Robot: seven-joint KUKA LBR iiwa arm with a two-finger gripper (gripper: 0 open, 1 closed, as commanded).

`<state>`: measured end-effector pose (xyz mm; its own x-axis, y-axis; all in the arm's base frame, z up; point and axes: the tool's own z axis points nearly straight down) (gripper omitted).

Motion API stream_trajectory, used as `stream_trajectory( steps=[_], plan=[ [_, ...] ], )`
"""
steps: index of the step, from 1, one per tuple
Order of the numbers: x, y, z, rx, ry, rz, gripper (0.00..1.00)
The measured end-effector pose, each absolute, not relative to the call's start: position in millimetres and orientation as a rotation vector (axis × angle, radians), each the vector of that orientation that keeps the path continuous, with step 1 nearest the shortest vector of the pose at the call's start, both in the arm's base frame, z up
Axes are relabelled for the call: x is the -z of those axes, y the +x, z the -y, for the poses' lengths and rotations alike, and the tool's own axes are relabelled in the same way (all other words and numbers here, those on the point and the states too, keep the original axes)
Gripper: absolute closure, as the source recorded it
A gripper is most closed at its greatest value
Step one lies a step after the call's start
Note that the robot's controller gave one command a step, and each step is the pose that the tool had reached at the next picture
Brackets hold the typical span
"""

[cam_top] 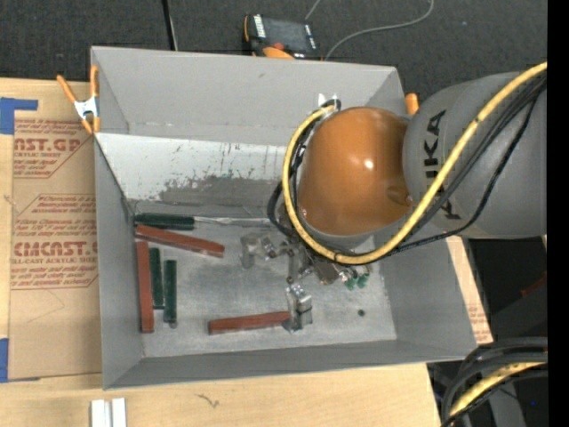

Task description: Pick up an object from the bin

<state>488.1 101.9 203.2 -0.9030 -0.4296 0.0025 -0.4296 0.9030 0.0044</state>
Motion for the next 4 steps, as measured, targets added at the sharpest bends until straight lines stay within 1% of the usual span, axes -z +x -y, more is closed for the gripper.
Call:
stream_trajectory(
  steps=[1,2,3,4],
  plan=[
    [-66,493.8,-70,0.002,0.807,3.036,0.00],
    [-70,494.4,-70,0.002,0.806,3.038,1.00],
    [-176,504.6,-77,-0.001,0.859,3.032,1.00],
    [-288,511.0,-72,-0.002,0.849,3.037,1.00]
  ],
)
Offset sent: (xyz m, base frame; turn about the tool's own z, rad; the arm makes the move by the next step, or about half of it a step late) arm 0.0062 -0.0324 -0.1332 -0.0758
